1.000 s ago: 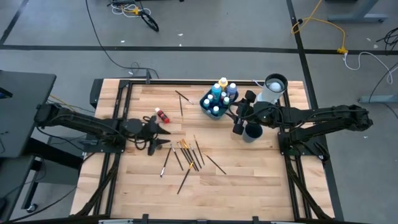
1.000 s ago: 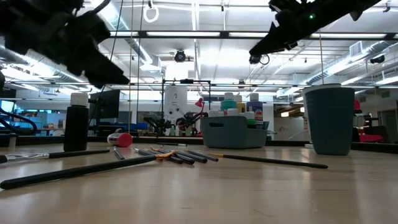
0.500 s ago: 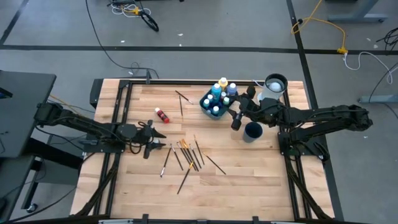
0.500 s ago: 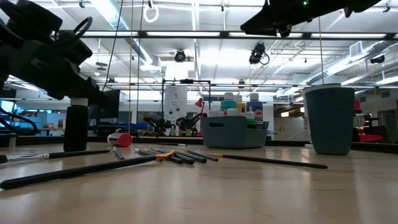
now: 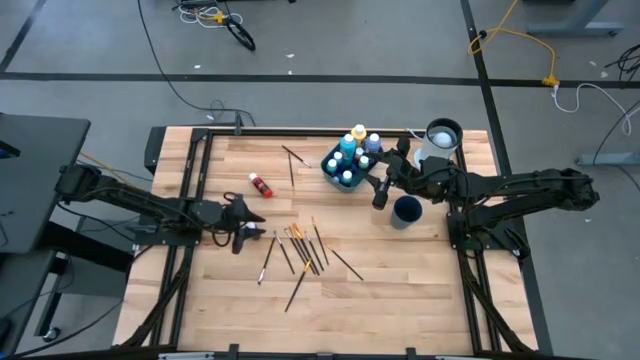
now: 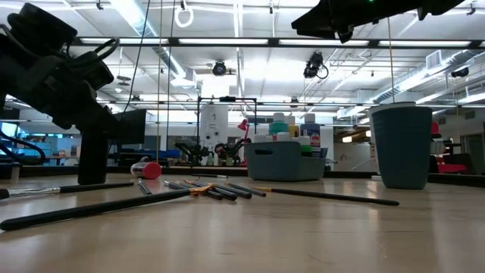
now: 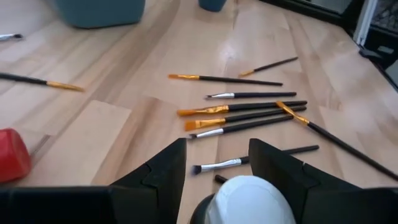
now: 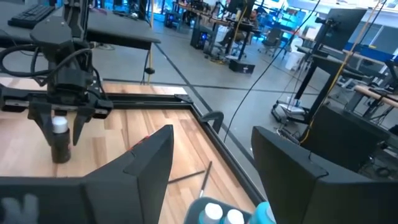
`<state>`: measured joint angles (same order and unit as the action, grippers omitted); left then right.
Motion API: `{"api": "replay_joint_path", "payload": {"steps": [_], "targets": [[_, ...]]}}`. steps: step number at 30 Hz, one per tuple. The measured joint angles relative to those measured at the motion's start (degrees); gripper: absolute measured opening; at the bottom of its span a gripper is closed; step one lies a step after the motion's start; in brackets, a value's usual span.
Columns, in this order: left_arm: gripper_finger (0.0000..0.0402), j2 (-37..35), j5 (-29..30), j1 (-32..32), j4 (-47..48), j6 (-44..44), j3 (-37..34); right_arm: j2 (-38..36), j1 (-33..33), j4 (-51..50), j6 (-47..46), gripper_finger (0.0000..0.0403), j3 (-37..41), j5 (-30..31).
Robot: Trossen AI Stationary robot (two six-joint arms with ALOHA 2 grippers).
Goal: Pick & Place Paint Supplies
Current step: Put the black paint bottle into the blue bin
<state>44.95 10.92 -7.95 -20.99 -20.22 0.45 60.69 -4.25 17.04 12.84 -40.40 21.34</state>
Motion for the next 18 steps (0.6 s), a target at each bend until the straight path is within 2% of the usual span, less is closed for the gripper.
{"api": "replay_joint_path", "payload": {"steps": [9,14,18], "targets": [[0.0179,0.02,2.05,0.00,1.15,-0.42,-0.02,0.00,0.02,0.02,-0.35,0.0219,0.00,0.00],[0.0137,0.04,2.12,0.00,0.41,-3.37,-0.02,0.02,0.00,0.05,-0.36,0.0219,0.00,0.00],[0.0134,0.04,5.23,0.00,-3.28,-8.37,-0.01,0.46,0.02,0.02,-3.98,0.0219,0.00,0.02]]}}
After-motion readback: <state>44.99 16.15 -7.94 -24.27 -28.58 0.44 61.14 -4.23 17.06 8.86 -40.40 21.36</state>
